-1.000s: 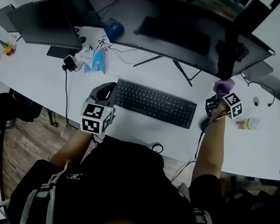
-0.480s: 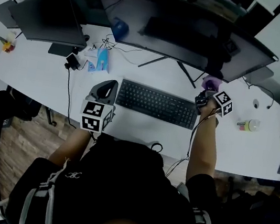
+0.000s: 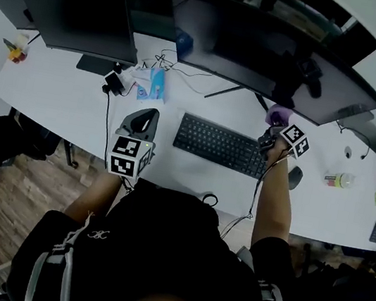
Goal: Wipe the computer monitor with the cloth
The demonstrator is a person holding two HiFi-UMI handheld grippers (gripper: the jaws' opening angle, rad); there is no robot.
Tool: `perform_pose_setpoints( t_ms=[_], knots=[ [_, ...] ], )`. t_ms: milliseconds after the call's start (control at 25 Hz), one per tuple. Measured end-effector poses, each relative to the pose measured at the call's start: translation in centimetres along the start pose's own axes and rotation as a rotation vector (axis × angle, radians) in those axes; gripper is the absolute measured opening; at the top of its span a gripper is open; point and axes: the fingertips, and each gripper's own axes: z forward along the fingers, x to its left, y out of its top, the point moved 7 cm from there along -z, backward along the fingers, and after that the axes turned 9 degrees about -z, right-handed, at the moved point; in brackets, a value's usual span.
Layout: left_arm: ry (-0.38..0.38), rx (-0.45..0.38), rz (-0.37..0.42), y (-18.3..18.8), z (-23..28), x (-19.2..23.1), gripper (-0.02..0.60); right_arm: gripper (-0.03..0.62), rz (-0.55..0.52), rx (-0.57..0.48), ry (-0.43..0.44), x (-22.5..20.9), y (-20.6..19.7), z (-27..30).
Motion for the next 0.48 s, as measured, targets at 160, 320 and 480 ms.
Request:
perform_pose_setpoints(
  t_ms=[160,320,480],
  knots=[
    [0.016,0.002,-0.011,0.0,-0.7,2.8,0.014,0.057,-0.026,0.024,0.018,2.7,-1.8,1.5],
    [0.017,-0.011,-0.026,0.3,-1.0,4.6,0.014,0.057,-0.074,0.056,0.044,5.3,-3.5,3.0],
    [0.02,-0.023,-0.044,0.5,-1.5,6.6,0.014,0.057,-0.116,0.084,0.051,7.9,-5.1,4.4]
  ],
)
